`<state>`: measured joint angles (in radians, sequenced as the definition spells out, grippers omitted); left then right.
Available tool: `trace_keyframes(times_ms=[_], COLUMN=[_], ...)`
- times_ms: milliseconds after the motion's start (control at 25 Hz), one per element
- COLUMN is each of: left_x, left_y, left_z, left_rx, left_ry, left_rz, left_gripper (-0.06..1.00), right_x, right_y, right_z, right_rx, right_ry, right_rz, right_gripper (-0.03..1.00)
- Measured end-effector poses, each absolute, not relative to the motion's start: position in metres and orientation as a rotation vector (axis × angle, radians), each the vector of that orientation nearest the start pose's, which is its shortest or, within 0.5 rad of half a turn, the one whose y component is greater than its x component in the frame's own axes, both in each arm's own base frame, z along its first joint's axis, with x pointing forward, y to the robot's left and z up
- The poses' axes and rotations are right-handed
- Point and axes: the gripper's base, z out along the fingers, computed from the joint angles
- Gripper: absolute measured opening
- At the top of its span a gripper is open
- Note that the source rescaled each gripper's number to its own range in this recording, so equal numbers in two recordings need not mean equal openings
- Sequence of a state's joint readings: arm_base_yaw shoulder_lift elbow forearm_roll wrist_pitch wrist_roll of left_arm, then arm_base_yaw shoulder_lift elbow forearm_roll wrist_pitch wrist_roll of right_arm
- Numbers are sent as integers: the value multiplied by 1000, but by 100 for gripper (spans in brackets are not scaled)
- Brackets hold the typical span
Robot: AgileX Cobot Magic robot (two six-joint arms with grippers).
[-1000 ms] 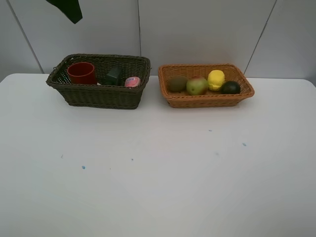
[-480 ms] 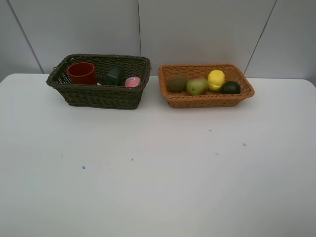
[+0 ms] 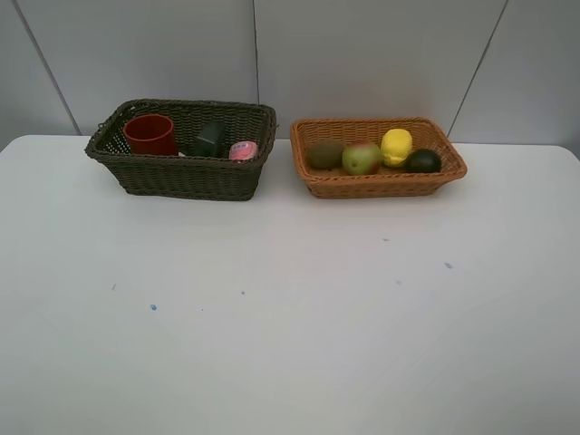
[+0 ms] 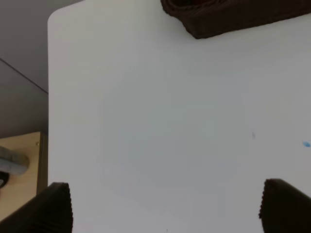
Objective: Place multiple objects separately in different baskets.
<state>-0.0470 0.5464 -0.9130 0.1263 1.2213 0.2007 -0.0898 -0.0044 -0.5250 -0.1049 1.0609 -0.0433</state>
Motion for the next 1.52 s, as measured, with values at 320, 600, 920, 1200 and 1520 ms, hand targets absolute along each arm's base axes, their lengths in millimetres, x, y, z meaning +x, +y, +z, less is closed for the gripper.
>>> trace_keyframes(times_ms=[320, 600, 920, 1200, 1520], left_x=[20, 1, -10, -17, -17], left_y=[10, 9, 9, 10, 10], left_z=[335, 300, 280, 280, 280], left_rx=[81, 1, -61, -87, -116], left_ry=[2272, 2240, 2172, 2120, 2106], left_rz=[198, 149, 115, 114, 101], left_gripper=[100, 100, 100, 100, 100], right_x=[-10, -10, -10, -10, -10], right_y=[-7, -7, -7, -7, -7], right_z=[284, 284, 284, 284, 284], right_rx=[54, 54, 54, 54, 54], right_ry=[2016, 2016, 2016, 2016, 2016], right_rz=[-210, -210, -210, -210, -210], right_gripper=[99, 99, 99, 99, 99])
